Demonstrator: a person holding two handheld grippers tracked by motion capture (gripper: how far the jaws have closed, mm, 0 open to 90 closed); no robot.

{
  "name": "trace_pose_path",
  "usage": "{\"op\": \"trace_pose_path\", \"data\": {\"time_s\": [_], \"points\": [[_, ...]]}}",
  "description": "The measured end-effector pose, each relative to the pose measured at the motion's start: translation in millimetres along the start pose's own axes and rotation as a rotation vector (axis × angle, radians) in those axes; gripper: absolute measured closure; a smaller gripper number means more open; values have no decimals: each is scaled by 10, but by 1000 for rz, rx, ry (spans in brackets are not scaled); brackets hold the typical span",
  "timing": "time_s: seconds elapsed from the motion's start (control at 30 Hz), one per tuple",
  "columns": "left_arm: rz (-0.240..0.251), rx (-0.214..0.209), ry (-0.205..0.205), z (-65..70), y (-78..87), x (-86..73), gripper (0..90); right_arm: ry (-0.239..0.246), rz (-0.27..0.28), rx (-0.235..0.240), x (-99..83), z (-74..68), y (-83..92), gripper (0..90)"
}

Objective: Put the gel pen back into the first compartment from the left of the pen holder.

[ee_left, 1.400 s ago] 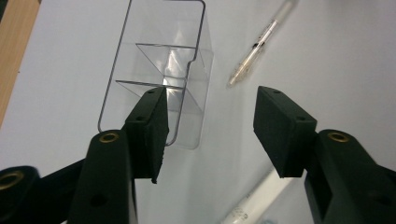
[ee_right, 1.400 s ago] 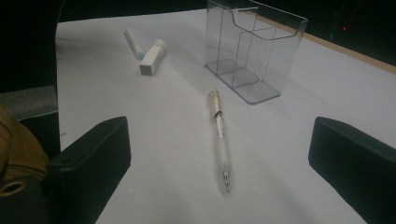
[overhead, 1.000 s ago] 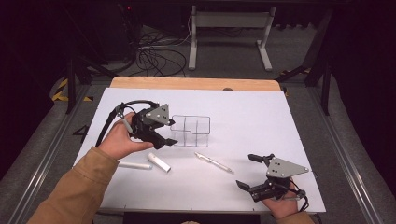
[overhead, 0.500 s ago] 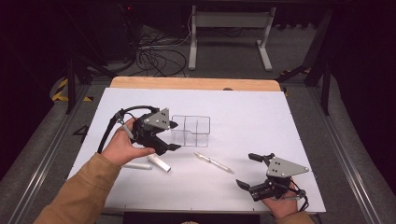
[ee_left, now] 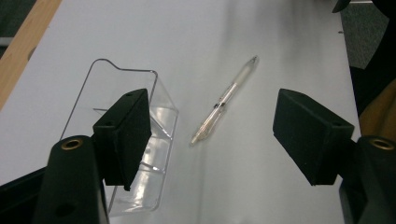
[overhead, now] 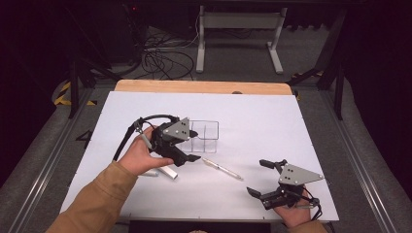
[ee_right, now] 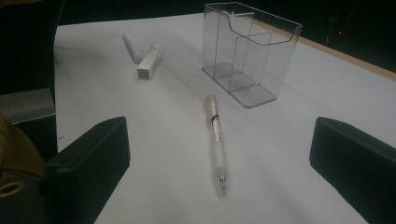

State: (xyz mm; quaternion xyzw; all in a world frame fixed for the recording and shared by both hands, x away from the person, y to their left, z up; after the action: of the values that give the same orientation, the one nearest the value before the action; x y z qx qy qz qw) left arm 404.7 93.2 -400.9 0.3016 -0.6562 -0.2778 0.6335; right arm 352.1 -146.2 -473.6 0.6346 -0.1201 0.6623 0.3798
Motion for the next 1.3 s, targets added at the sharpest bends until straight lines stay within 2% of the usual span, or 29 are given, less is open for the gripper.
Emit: {"op": "trace_pose_path", "data": {"time_s": [0.3, 0.4, 0.5, 0.67, 0.87, 1.1, 1.3], "points": [[-4, -5, -5, 3, -68, 40, 286, -2, 0, -1, -1, 2, -2, 56], [-10, 3, -23, 8, -93, 58, 287, -5, -7, 2, -6, 1, 2, 65], [-20, 5, -36, 9, -122, 74, 299, -13, -41, 6, -22, 4, -1, 75], [-24, 9, -55, 2, -206, 102, 311, -14, -33, 1, -14, 10, 11, 75], [-62, 22, -82, -46, -340, 112, 330, -11, -29, -5, -13, 17, 21, 77], [-61, -17, -79, -64, -489, 182, 352, -13, -23, -10, -9, 36, 40, 79], [-56, -66, -47, -92, -638, 178, 390, -9, -20, -14, -5, 44, 57, 79]]}}
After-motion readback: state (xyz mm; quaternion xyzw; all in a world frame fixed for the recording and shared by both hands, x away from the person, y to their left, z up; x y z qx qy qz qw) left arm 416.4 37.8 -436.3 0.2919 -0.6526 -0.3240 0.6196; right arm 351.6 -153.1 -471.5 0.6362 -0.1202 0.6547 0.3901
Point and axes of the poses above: each handheld gripper's, and its own axes: y roughly backward along the jaws, x roughly out of its top, z roughly to its right, the point moved 8 cm from there along -y, roughly forward along the jaws, and after that the axes turned 12 degrees about -x, right-handed, at the moved point
